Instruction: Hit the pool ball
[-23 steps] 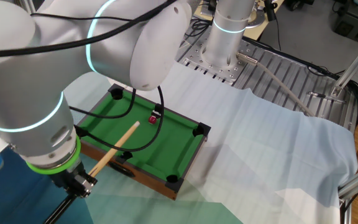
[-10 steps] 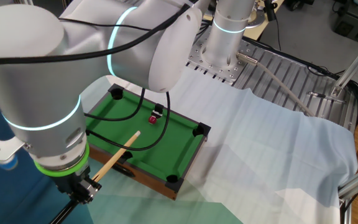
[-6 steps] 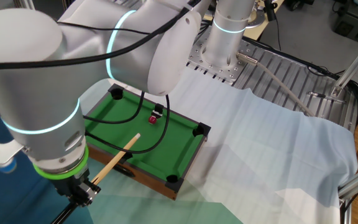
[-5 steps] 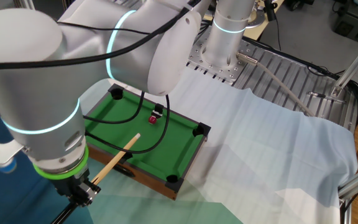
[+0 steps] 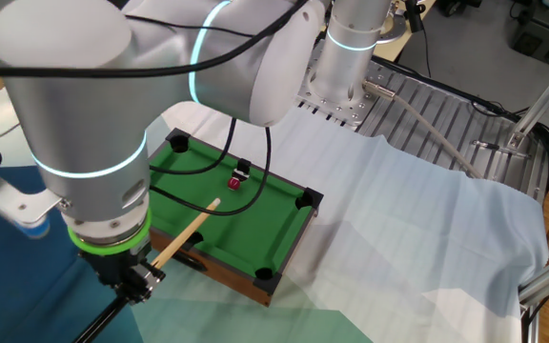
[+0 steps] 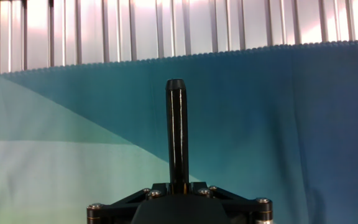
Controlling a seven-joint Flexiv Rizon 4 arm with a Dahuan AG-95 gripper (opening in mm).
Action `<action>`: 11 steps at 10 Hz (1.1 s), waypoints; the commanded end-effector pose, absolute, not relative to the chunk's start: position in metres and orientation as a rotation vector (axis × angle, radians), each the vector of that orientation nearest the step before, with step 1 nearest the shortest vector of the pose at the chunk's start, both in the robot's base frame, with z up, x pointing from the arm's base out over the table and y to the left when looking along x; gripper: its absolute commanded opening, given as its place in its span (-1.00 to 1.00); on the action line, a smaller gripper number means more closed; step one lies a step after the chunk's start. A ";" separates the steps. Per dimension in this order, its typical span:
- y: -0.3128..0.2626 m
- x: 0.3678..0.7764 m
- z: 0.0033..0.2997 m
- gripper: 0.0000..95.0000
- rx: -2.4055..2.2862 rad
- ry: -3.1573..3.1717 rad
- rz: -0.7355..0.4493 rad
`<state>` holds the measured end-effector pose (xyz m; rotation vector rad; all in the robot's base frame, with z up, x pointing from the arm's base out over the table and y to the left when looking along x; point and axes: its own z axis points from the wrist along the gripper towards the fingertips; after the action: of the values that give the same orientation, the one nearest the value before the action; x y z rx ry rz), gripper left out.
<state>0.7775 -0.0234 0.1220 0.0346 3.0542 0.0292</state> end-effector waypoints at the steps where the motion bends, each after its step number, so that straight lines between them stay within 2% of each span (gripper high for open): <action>1: -0.024 0.773 0.123 -1.00 0.033 3.048 0.024; 11: -0.023 0.759 0.124 -1.00 0.024 3.007 0.013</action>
<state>0.7573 -0.0218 0.1229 0.0271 3.0085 0.0139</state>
